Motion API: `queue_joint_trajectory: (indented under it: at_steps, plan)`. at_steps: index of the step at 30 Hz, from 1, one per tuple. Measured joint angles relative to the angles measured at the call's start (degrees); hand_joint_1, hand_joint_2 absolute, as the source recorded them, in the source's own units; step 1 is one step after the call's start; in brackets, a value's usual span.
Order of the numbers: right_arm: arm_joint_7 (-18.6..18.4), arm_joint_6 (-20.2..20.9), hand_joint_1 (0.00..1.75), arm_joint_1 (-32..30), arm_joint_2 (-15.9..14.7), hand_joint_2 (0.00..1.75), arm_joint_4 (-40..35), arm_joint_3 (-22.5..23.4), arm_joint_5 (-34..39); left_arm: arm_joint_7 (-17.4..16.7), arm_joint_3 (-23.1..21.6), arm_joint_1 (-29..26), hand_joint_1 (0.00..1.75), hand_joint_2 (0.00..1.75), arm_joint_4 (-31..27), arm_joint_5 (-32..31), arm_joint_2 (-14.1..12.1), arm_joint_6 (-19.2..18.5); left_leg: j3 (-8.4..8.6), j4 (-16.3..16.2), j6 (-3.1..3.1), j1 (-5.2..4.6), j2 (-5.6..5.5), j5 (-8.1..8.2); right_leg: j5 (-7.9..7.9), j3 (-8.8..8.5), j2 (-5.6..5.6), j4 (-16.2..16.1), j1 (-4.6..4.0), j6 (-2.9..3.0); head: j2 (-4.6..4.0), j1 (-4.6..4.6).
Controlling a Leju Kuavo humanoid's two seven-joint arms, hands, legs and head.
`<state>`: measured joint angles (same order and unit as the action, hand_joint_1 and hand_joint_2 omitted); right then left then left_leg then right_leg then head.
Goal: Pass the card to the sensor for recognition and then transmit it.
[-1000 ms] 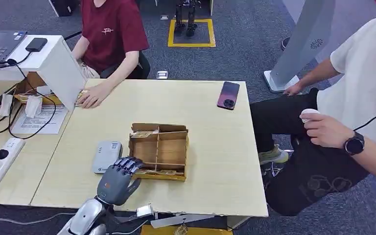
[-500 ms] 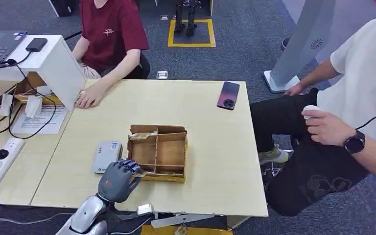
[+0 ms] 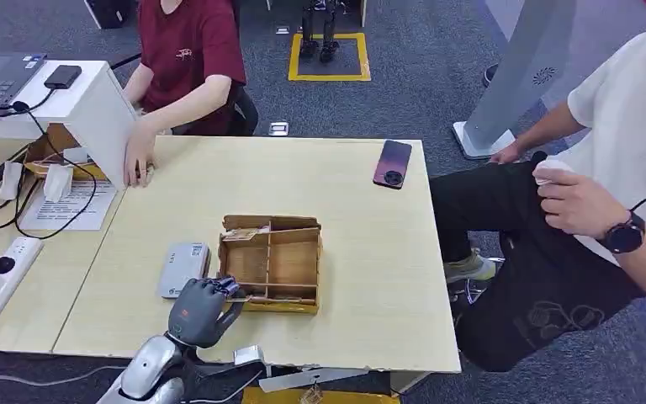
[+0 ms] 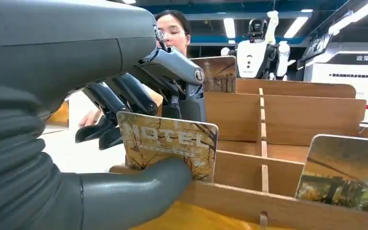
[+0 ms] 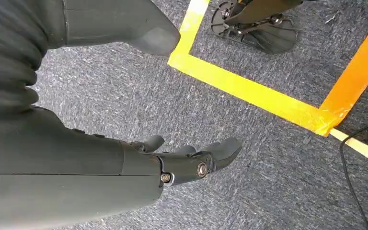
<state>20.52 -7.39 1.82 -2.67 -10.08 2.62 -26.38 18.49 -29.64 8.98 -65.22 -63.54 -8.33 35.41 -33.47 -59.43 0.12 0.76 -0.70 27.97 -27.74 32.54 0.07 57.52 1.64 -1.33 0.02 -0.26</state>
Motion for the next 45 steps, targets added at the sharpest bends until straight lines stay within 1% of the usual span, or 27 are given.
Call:
queue_joint_trajectory:
  at_steps: [5,9,12,15,17,19,22,24,26,28,31,33,36,39,41,45]
  plan:
    - [0.0,0.0,0.0,0.0,0.02,1.75,0.0,0.04,-0.22,0.22,0.15,-0.01,1.75,1.75,-1.48,1.05,-0.02,-0.61,0.0,0.0,0.0,0.0,0.0,0.0,0.0,0.0,0.0,0.0,0.0,0.0,0.0,-0.02]
    - [0.0,0.0,0.0,0.01,0.09,1.75,0.0,0.22,-0.61,1.46,0.59,0.03,1.75,1.75,-4.48,4.46,-0.13,-2.03,-0.01,0.0,0.0,0.0,0.0,0.0,0.0,0.0,0.0,0.0,0.0,0.0,0.0,0.0]
    - [0.0,0.0,0.0,0.01,0.15,1.75,0.0,0.66,-0.66,1.9,1.01,0.12,1.75,1.75,-6.51,5.48,-0.26,-2.86,0.0,0.0,0.0,0.0,0.0,0.0,0.0,0.0,0.0,0.0,0.0,0.0,0.0,-0.02]
    - [0.0,0.0,0.0,0.0,0.22,1.75,0.0,1.05,-0.74,3.32,1.09,0.15,1.75,1.75,-8.37,7.74,-0.37,-4.68,0.0,0.0,0.01,0.0,-0.01,-0.02,0.0,0.0,-0.01,0.0,0.0,0.0,0.0,-0.02]
    - [-0.07,0.0,0.0,0.0,0.26,1.75,0.0,1.29,-0.98,3.63,1.09,0.25,1.75,1.75,-10.78,8.44,-0.79,-6.45,0.0,0.0,-0.01,0.01,-0.01,-0.03,0.0,0.01,-0.01,0.0,0.0,0.0,0.0,-0.02]
    - [-0.11,0.0,0.0,-0.01,0.35,1.75,0.0,1.49,-1.25,2.9,1.09,1.06,1.75,1.75,-13.88,8.09,-1.57,-7.94,0.0,0.0,-0.01,0.01,-0.02,-0.04,0.01,0.0,-0.01,0.01,0.0,0.01,0.0,0.0]
    - [-0.13,0.0,0.0,-0.01,0.52,1.75,0.0,1.51,-1.42,1.77,1.09,2.64,1.75,1.75,-16.91,8.02,-2.84,-9.4,0.0,0.0,-0.01,0.01,-0.01,-0.04,0.02,0.01,0.0,0.01,0.0,0.02,0.0,-0.02]
    - [-0.44,0.0,0.0,0.0,0.59,1.75,0.0,1.53,-1.82,1.31,1.09,3.81,1.75,1.75,-18.12,8.33,-3.56,-10.34,0.01,0.0,-0.02,0.01,-0.02,-0.04,0.02,0.01,-0.01,0.02,-0.01,0.02,0.0,0.0]
    - [-0.9,-0.02,0.0,0.18,0.61,1.75,-0.02,1.53,-2.32,-0.73,1.36,6.16,1.75,1.75,-18.23,8.18,-4.02,-11.06,-0.01,0.0,-0.04,0.02,-0.1,-0.07,0.02,0.01,-0.1,0.03,-0.01,0.02,0.0,0.0]
    - [-1.29,0.02,0.0,0.5,0.66,1.75,-0.09,1.53,-2.67,-1.71,2.03,8.93,1.75,1.75,-17.53,9.16,-4.13,-12.92,-0.01,0.0,-0.04,0.02,-0.12,-0.08,0.03,-0.01,-0.11,0.04,-0.01,0.03,0.0,0.0]
    - [-1.55,0.09,0.0,0.92,0.83,1.75,-0.33,1.53,-3.17,-1.51,3.21,12.42,1.75,1.75,-15.06,9.84,-4.13,-13.72,0.01,0.0,-0.07,0.02,-0.08,-0.1,0.08,-0.01,-0.08,0.04,-0.01,0.09,0.0,0.0]
    - [-1.53,0.48,0.0,1.09,0.94,1.75,-0.35,1.53,-3.7,-2.58,3.72,14.1,1.75,1.75,-13.11,9.18,-4.15,-13.99,0.01,0.0,-0.06,0.02,-0.11,-0.11,0.08,0.0,-0.11,0.05,-0.01,0.09,0.0,0.02]
    - [-1.66,0.96,0.0,1.49,1.18,1.75,-0.48,1.53,-4.46,-3.52,4.46,16.92,1.75,1.75,-8.01,8.9,-4.07,-13.57,0.01,0.0,-0.06,0.02,-0.1,-0.11,0.08,0.01,-0.08,0.05,-0.02,0.09,0.0,-0.02]
    - [-1.95,0.98,0.0,1.64,1.36,1.75,-0.52,1.53,-4.83,-3.58,5.4,19.62,1.75,1.75,-3.49,8.74,-4.0,-13.33,0.01,0.0,-0.06,0.03,-0.1,-0.11,0.08,0.01,-0.06,0.06,-0.02,0.09,0.0,-0.02]
    - [-1.97,0.96,0.0,1.68,1.4,1.75,-0.55,1.53,-4.98,-3.56,5.49,20.85,1.75,1.75,-1.36,8.61,-4.0,-13.23,0.01,0.0,-0.06,0.02,-0.1,-0.11,0.08,0.01,-0.08,0.06,-0.02,0.1,0.0,0.0]
    - [-2.14,0.94,0.0,1.75,1.4,1.75,-0.55,1.53,-5.16,-5.4,6.21,22.28,1.75,1.75,1.73,7.06,-3.98,-12.48,0.0,0.0,-0.06,0.02,-0.09,-0.11,0.07,0.02,-0.04,0.07,-0.02,0.1,0.0,-0.02]
